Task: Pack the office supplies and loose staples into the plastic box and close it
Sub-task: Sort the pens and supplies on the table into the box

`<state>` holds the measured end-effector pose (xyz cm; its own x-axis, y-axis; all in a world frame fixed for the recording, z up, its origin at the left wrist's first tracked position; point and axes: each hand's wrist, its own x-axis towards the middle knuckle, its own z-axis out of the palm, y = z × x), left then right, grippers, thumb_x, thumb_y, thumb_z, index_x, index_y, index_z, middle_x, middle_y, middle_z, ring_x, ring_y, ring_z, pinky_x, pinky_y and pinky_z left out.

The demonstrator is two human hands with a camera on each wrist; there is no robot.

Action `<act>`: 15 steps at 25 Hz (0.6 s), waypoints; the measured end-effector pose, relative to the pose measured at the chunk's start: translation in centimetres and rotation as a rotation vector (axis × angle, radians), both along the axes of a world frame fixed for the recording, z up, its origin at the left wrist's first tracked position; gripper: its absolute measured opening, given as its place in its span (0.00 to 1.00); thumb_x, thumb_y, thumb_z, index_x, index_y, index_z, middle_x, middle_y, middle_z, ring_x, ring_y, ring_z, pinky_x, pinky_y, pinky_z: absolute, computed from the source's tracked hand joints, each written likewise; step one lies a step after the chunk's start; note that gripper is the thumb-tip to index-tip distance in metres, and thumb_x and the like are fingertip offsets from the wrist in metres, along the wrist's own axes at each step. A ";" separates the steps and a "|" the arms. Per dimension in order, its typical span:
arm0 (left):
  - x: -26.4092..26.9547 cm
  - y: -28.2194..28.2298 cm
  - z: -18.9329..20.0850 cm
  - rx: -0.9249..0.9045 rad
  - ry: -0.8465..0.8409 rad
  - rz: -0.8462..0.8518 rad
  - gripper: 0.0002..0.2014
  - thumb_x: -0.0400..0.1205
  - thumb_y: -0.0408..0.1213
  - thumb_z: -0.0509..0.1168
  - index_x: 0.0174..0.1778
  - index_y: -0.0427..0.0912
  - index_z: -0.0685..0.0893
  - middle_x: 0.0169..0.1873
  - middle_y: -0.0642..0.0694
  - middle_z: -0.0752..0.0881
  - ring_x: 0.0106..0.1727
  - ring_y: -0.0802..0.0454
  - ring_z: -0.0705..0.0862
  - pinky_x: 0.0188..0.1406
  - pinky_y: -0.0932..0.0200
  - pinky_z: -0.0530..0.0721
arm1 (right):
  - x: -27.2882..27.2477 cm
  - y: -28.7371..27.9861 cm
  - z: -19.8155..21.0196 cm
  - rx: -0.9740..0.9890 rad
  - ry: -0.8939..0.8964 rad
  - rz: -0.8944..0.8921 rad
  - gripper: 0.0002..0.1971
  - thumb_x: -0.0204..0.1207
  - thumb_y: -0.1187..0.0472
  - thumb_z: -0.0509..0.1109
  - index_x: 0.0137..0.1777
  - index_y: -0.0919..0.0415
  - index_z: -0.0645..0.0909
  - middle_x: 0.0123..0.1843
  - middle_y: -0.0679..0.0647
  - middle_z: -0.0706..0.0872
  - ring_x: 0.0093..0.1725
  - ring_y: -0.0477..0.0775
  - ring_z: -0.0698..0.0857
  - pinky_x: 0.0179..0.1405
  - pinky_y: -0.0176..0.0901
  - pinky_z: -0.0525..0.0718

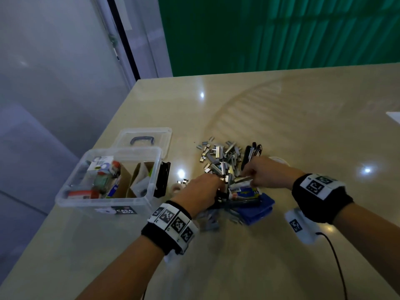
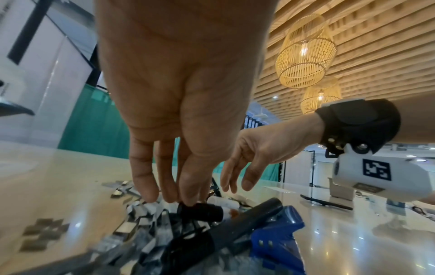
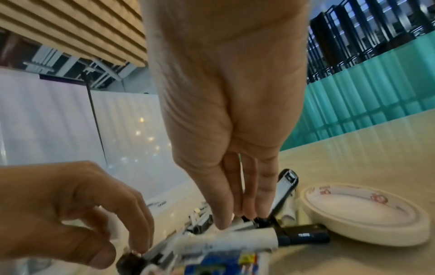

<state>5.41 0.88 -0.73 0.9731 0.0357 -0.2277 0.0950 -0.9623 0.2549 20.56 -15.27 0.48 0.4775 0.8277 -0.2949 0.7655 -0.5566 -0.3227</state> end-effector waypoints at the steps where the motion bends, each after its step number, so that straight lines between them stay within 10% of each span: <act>1: 0.1 0.0 -0.4 -0.004 0.013 -0.012 0.15 0.80 0.30 0.67 0.61 0.47 0.87 0.57 0.43 0.84 0.60 0.44 0.81 0.57 0.47 0.83 | 0.0 0.1 -0.6 0.017 0.006 0.020 0.12 0.77 0.66 0.75 0.59 0.60 0.88 0.52 0.49 0.87 0.47 0.45 0.83 0.44 0.32 0.75; 7: 0.2 -0.1 -1.5 0.020 -0.051 0.062 0.10 0.82 0.37 0.68 0.59 0.47 0.87 0.54 0.47 0.83 0.59 0.48 0.78 0.57 0.49 0.83 | 0.8 -0.4 -1.7 0.090 0.056 0.044 0.05 0.77 0.66 0.73 0.42 0.57 0.87 0.43 0.50 0.88 0.39 0.47 0.82 0.45 0.48 0.82; 11: -0.2 0.6 -0.9 -0.003 -0.125 0.142 0.07 0.84 0.40 0.67 0.54 0.51 0.89 0.45 0.48 0.86 0.46 0.49 0.85 0.42 0.54 0.82 | 0.9 -1.7 0.9 0.201 0.198 0.021 0.06 0.81 0.56 0.74 0.53 0.52 0.91 0.47 0.43 0.91 0.42 0.39 0.87 0.43 0.38 0.82; 15: -0.7 0.8 -0.3 -0.171 -0.237 0.197 0.07 0.83 0.40 0.67 0.54 0.53 0.89 0.37 0.51 0.86 0.36 0.53 0.82 0.36 0.55 0.79 | 0.2 -1.4 1.6 0.223 0.244 0.107 0.13 0.82 0.46 0.71 0.57 0.53 0.89 0.46 0.54 0.89 0.42 0.53 0.85 0.40 0.43 0.77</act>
<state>4.68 1.69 -0.99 0.9779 0.2087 -0.0150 0.1932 -0.8731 0.4476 20.73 -16.66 2.08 0.3218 0.9263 -0.1957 0.7009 -0.3721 -0.6085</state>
